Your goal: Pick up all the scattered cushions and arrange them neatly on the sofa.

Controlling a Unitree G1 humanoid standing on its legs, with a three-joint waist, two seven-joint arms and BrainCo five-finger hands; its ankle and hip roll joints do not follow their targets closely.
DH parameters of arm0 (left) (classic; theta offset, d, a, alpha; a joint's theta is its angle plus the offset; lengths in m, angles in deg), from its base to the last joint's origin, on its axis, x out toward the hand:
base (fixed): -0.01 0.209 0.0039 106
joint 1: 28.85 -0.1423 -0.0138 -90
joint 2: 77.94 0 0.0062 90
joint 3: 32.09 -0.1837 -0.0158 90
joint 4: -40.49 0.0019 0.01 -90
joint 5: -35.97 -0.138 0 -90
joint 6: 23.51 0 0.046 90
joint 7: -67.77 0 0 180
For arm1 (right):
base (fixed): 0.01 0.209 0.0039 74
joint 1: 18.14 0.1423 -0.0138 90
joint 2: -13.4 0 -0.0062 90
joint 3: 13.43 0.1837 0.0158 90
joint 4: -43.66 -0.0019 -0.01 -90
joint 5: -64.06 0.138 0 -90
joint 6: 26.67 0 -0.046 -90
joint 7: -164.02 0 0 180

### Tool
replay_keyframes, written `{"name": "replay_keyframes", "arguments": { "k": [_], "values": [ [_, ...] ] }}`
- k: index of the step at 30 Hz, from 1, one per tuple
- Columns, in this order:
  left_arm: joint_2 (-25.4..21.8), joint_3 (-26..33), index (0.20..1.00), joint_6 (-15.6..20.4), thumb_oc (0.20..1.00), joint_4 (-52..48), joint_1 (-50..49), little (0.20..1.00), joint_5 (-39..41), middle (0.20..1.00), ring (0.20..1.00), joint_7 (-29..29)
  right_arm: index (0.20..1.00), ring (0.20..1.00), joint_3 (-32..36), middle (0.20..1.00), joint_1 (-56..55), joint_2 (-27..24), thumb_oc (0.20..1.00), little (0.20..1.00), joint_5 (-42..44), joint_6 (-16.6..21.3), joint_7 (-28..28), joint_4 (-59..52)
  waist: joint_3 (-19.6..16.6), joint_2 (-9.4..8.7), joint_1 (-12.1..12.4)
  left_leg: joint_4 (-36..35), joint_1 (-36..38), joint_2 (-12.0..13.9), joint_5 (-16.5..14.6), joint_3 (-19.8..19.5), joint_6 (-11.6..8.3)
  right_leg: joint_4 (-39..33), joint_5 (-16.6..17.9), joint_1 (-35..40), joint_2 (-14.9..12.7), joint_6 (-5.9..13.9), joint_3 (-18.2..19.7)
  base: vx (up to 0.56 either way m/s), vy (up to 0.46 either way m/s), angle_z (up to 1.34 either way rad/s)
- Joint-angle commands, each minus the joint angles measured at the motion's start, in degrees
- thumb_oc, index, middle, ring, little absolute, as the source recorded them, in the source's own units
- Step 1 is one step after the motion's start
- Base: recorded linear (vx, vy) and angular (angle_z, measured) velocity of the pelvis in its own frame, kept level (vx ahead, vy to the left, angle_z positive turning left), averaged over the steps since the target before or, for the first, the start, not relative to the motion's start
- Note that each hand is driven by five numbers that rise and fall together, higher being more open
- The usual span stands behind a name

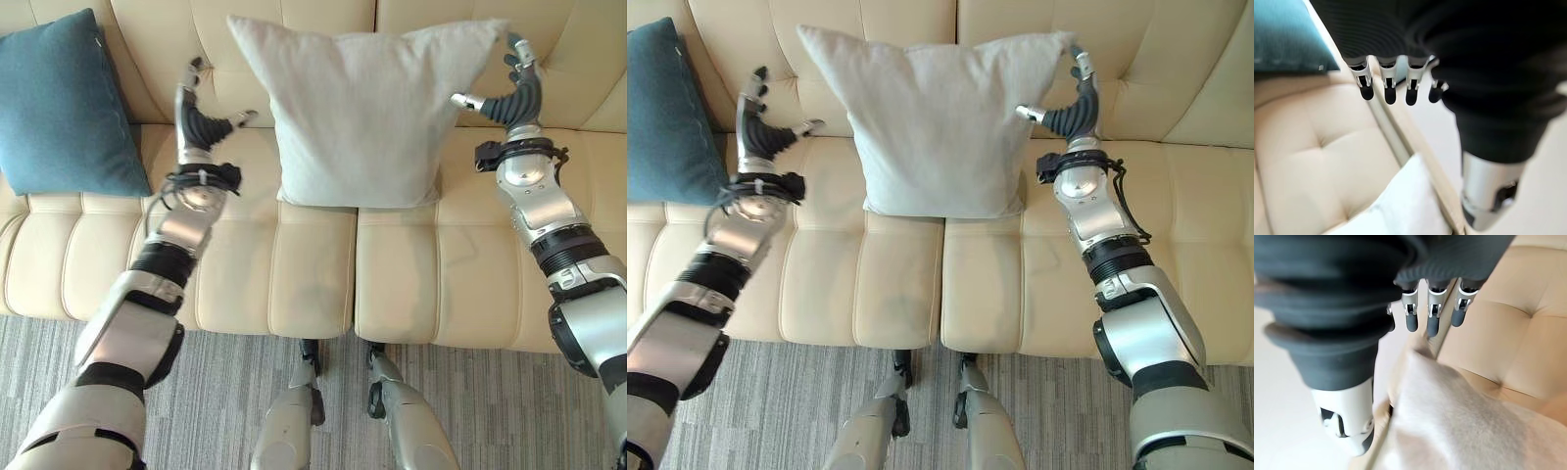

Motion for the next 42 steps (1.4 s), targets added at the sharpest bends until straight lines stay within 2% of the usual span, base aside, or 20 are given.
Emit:
{"name": "replay_keyframes", "arguments": {
  "k": [1, 6, 8, 10, 12, 13, 15, 16, 17, 18, 22, 23, 27, 33, 34, 36, 39, 40, 42],
  "values": [
    [0.4, -0.4, 1.0, 3.6, 1.0, 0.7, 1.3, 1.0, 2.3, 1.0, 1.0, 1.6, 1.0, 1.0, 2.5, 1.0, 0.4, 0.9, 1.0, 1.0, 4.9, 5.2, 0.7, -2.1, -5.3, -2.57, 0.1, 0.5, -0.3, 0.9, -2.2, 0.2, -4.21, 6.7, -11.6, 1.1, -3.3, 8.61, 1.8, 0.01, 0.032, -0.01],
    [0.1, 3.0, 1.0, 4.1, 1.0, -6.0, -8.8, 1.0, 2.3, 1.0, 1.0, 4.4, 1.0, 1.0, 6.1, 1.0, -9.9, -0.8, 1.0, 1.0, 6.5, 5.7, -2.8, -7.8, -6.3, -2.75, -0.3, 0.3, 0.4, 0.9, -2.4, 0.7, -3.94, 5.9, -11.0, 2.0, -3.2, 8.44, 2.1, 0.0, 0.033, -0.03],
    [1.2, 5.9, 1.0, 4.3, 1.0, -15.2, -21.7, 1.0, 1.5, 1.0, 1.0, 8.4, 1.0, 1.0, 8.3, 1.0, -23.5, -1.7, 1.0, 1.0, 4.8, 4.9, -7.9, -16.8, -6.7, -3.19, -0.7, 0.3, 1.8, 1.0, -2.9, 1.1, -3.72, 5.6, -11.2, 3.4, -3.1, 8.39, 2.0, 0.05, 0.027, -0.05],
    [4.1, 9.4, 1.0, 3.3, 1.0, -22.6, -40.0, 1.0, -0.7, 1.0, 1.0, 15.0, 1.0, 1.0, 12.6, 1.0, -42.4, -0.2, 1.0, 1.0, 2.0, 4.5, -14.1, -25.4, -7.9, -3.86, -1.3, 0.2, 4.1, 0.7, -3.8, 1.4, -3.16, 4.9, -11.2, 5.8, -3.0, 8.52, 2.2, 0.07, 0.022, -0.16],
    [4.1, 9.4, 1.0, 3.3, 1.0, -22.7, -40.1, 1.0, -0.7, 1.0, 1.0, 15.0, 1.0, 1.0, 12.7, 1.0, -42.6, -0.1, 1.0, 1.0, 2.0, 4.4, -14.1, -25.5, -8.2, -3.87, -1.3, 0.1, 3.9, 0.7, -3.6, 1.4, -3.14, 4.7, -11.0, 5.6, -3.0, 8.5, 2.2, 0.04, 0.016, -0.21],
    [4.7, 11.3, 1.0, 3.0, 1.0, -24.2, -48.4, 1.0, -2.1, 1.0, 1.0, 17.7, 1.0, 1.0, 15.1, 1.0, -50.2, 1.6, 1.0, 1.0, 0.6, 4.8, -16.3, -28.1, -8.3, -4.02, -1.6, 0.2, 5.5, 0.4, -4.2, 1.6, -2.79, 4.7, -11.1, 7.3, -3.1, 8.78, 2.3, 0.06, 0.032, -0.11],
    [5.7, 13.1, 1.0, 2.4, 1.0, -23.3, -54.1, 1.0, -3.5, 1.0, 1.0, 19.7, 1.0, 1.0, 16.5, 1.0, -56.1, 3.6, 1.0, 1.0, -1.8, 4.6, -17.8, -28.9, -9.2, -4.04, -1.9, 0.1, 7.2, 0.1, -4.8, 1.9, -2.53, 4.1, -11.2, 9.1, -3.3, 9.01, 2.4, 0.09, 0.055, -0.04],
    [7.7, 13.9, 1.0, 1.7, 1.0, -21.9, -59.9, 1.0, -5.0, 1.0, 1.0, 21.7, 1.0, 1.0, 17.7, 1.0, -62.1, 5.2, 1.0, 1.0, -4.6, 4.5, -19.4, -29.4, -9.8, -3.91, -2.2, 0.1, 8.9, -0.1, -5.3, 2.0, -2.31, 4.0, -11.3, 10.9, -3.5, 9.32, 2.3, 0.05, 0.053, -0.06],
    [7.7, 13.9, 1.0, 1.6, 1.0, -21.9, -59.9, 1.0, -5.0, 1.0, 1.0, 21.7, 1.0, 1.0, 17.7, 1.0, -62.2, 5.2, 1.0, 1.0, -4.6, 4.5, -19.4, -29.5, -9.9, -3.9, -2.2, 0.1, 8.8, -0.1, -5.1, 2.1, -2.3, 3.9, -11.2, 10.7, -3.5, 9.3, 2.3, 0.08, 0.096, -0.14],
    [9.4, 14.5, 1.0, 0.8, 1.0, -18.8, -65.7, 1.0, -8.4, 1.0, 1.0, 23.4, 1.0, 1.0, 18.2, 1.0, -68.7, 6.4, 1.0, 1.0, -8.9, 4.1, -21.5, -29.0, -11.1, -3.75, -2.8, 0.3, 10.7, -0.6, -5.9, 2.3, -2.05, 3.8, -11.4, 12.7, -3.8, 9.59, 2.4, 0.04, 0.06, -0.14],
    [10.3, 14.3, 1.0, 0.5, 1.0, -15.9, -69.0, 1.0, -11.7, 1.0, 1.0, 23.9, 1.0, 1.0, 17.4, 1.0, -73.0, 6.7, 1.0, 1.0, -13.1, 3.8, -22.3, -26.8, -12.2, -3.71, -3.4, 0.8, 12.6, -1.2, -6.9, 2.4, -1.8, 3.9, -11.6, 14.5, -4.2, 9.99, 2.5, 0.03, 0.086, -0.05],
    [10.7, 14.4, 1.0, 0.6, 1.0, -14.5, -70.3, 1.0, -13.2, 1.0, 1.0, 24.2, 1.0, 1.0, 16.4, 1.0, -74.9, 6.0, 1.0, 1.0, -16.8, 3.2, -22.5, -25.4, -12.8, -3.69, -3.7, 0.9, 13.7, -1.6, -7.7, 2.3, -1.57, 4.0, -11.8, 15.5, -4.5, 10.23, 2.5, 0.03, 0.098, -0.03],
    [11.0, 14.2, 1.0, 0.5, 1.0, -12.4, -69.6, 1.0, -13.5, 1.0, 1.0, 23.4, 1.0, 1.0, 14.8, 1.0, -75.7, 6.2, 1.0, 1.0, -17.8, 2.5, -22.9, -22.4, -13.1, -3.8, -4.1, 1.1, 14.7, -2.1, -8.4, 2.4, -1.08, 4.6, -11.5, 15.9, -4.9, 10.65, 3.2, 0.0, 0.096, -0.01],
    [10.2, 14.6, 1.0, 0.5, 1.0, -11.1, -67.0, 1.0, -13.0, 1.0, 1.0, 21.5, 1.0, 1.0, 13.3, 1.0, -74.1, 7.3, 1.0, 1.0, -17.8, 1.7, -22.3, -20.8, -12.0, -4.04, -4.3, -0.5, 14.8, -2.3, -8.2, 4.0, -0.14, 7.9, -9.6, 12.4, -5.3, 12.52, 4.7, -0.12, 0.079, -0.24],
    [9.5, 14.1, 1.0, 0.4, 1.0, -11.7, -65.3, 1.0, -13.2, 1.0, 1.0, 21.2, 1.0, 1.0, 12.7, 1.0, -72.7, 8.4, 1.0, 1.0, -16.8, 1.7, -21.9, -19.5, -10.6, -3.82, -4.2, -0.5, 13.8, -1.3, -7.1, 4.0, 0.0, 13.4, -10.2, 10.2, -4.8, 13.16, 5.7, -0.24, 0.018, -0.6],
    [8.8, 13.6, 1.0, 0.2, 1.0, -12.4, -64.1, 1.0, -13.4, 1.0, 1.0, 21.2, 1.0, 1.0, 12.2, 1.0, -72.0, 9.1, 1.0, 1.0, -16.3, 1.5, -21.7, -18.6, -9.9, -3.51, -3.9, -0.4, 12.9, -0.6, -6.0, 3.6, 0.26, 19.2, -13.4, 10.0, -3.7, 12.59, 6.6, -0.26, 0.003, -0.1],
    [8.8, 13.7, 1.0, 0.1, 1.0, -12.4, -63.6, 1.0, -12.9, 1.0, 1.0, 21.4, 1.0, 1.0, 11.6, 1.0, -71.7, 10.2, 1.0, 1.0, -15.5, 1.6, -21.9, -17.1, -10.8, -3.49, -3.0, -0.3, 11.3, -0.2, -4.9, 3.2, 0.32, 24.6, -15.4, 12.0, -2.6, 11.56, 6.8, -0.19, -0.052, 0.13],
    [9.0, 13.9, 1.0, -0.1, 1.0, -12.3, -63.8, 1.0, -12.8, 1.0, 1.0, 21.2, 1.0, 1.0, 11.4, 1.0, -71.5, 10.3, 1.0, 1.0, -15.6, 1.5, -21.8, -16.3, -11.1, -3.76, -2.3, -0.2, 10.2, -0.2, -4.3, 3.1, 0.14, 24.6, -15.7, 13.2, -2.0, 11.22, 6.8, -0.18, -0.11, 0.04],
    [9.2, 13.9, 1.0, 0.0, 1.0, -12.6, -63.9, 1.0, -12.3, 1.0, 1.0, 21.4, 1.0, 1.0, 11.0, 1.0, -71.3, 10.9, 1.0, 1.0, -15.5, 1.2, -21.7, -15.7, -11.5, -4.97, -0.3, 0.3, 7.9, -0.3, -2.7, 2.9, -0.73, 19.0, -20.0, 17.1, -1.4, 9.52, 4.5, -0.16, -0.143, 0.1]
  ]
}}
